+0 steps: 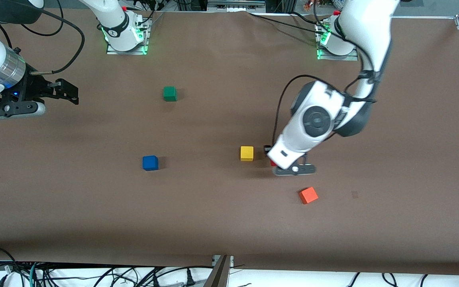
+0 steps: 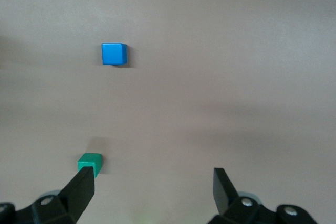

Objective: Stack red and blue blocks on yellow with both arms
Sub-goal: 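Carry the red block with the left gripper over the yellow block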

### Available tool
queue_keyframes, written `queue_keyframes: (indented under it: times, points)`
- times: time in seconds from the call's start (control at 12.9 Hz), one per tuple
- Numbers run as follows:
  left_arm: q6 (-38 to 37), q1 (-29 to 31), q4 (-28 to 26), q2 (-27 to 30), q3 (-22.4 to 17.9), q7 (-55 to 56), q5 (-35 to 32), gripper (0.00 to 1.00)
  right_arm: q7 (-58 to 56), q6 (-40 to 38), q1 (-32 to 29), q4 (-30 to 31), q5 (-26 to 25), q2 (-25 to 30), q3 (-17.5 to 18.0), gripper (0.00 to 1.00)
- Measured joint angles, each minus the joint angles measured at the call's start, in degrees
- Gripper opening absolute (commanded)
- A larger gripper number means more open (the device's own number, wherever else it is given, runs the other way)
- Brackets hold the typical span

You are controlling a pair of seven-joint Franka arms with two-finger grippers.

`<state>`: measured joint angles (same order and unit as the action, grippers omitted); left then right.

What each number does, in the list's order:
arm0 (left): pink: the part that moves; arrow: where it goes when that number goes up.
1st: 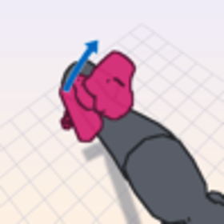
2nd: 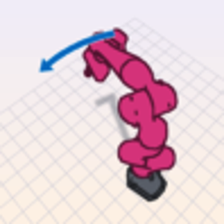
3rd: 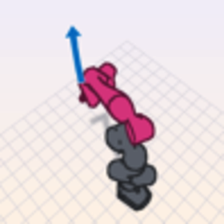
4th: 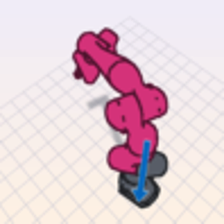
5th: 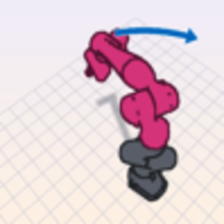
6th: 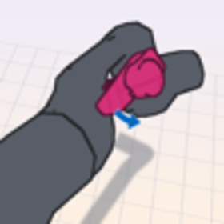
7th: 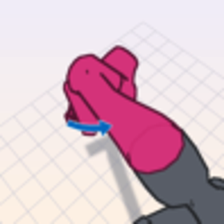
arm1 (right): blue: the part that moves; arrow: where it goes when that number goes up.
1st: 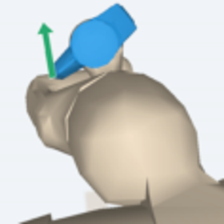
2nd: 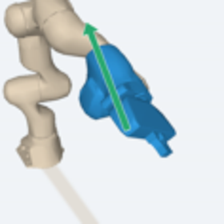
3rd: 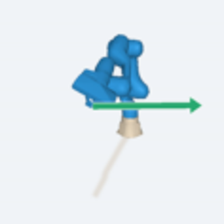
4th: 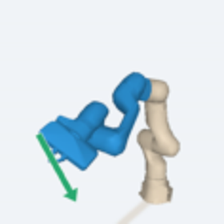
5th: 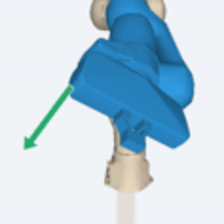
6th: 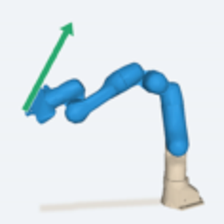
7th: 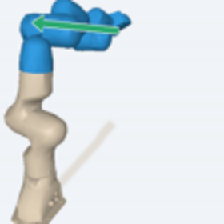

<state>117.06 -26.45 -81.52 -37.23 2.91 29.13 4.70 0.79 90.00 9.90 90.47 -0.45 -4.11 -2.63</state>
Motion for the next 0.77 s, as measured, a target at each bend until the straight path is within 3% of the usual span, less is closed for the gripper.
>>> queue_keyframes:
  times: [0.77]
  points:
    - [0.0,-8.3,7.5,-9.0,-0.4,3.2,-0.2,0.00,0.0,0.1,0.0,0.0,0.0,0.0,0.0,1.00]
